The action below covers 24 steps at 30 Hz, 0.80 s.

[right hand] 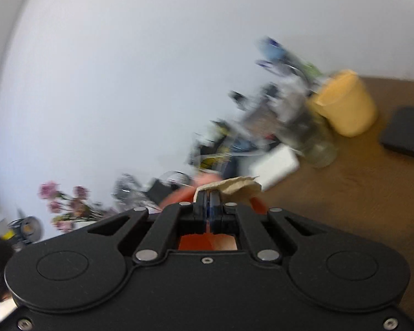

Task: Clean bowl
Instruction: 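Wipe the towel back and forth inside the bowl with the right gripper, then lift the towel out and tilt the bowl up with the left gripper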

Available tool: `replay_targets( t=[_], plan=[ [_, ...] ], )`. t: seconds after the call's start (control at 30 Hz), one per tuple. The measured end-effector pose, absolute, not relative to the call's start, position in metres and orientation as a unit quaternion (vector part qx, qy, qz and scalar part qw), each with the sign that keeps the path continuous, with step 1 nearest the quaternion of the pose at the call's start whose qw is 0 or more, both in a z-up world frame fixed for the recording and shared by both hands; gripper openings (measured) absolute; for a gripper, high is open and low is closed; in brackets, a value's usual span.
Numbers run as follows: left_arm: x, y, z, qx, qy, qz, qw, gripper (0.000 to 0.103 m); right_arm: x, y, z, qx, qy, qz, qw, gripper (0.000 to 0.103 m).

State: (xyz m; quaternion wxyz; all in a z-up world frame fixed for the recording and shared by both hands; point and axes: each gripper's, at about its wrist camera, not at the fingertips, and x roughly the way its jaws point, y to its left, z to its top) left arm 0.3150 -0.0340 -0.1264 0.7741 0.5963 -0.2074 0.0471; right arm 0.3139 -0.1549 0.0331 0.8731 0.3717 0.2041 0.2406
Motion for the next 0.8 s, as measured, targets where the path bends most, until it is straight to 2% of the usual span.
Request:
replay_targets(
  t=[0.2,0.3,0.53,0.6,0.73,0.8],
  plan=[
    [0.315,-0.034,-0.126,0.596,-0.207,0.047,0.774,0.092,0.309,-0.123,-0.003,0.349,0.294,0.280,0.845,0.002],
    [0.315,-0.034,-0.127,0.596,-0.207,0.047,0.774,0.092,0.286,-0.108,0.005,0.330,0.286,0.336,0.834,0.002],
    [0.315,-0.034,-0.127,0.596,-0.207,0.047,0.774,0.092,0.235,-0.110,0.083,0.290,0.117,0.413,0.855,0.002],
    [0.315,-0.034,-0.127,0.596,-0.207,0.047,0.774,0.092,0.252,-0.112,0.093,0.300,0.109,0.395,0.861,0.002],
    [0.315,-0.035,-0.127,0.596,-0.207,0.047,0.774,0.092,0.303,-0.122,0.086,0.342,0.150,0.319,0.871,0.002],
    [0.315,-0.035,-0.127,0.597,-0.205,0.045,0.774,0.088,0.319,-0.129,0.075,0.358,0.167,0.278,0.876,0.002]
  ],
)
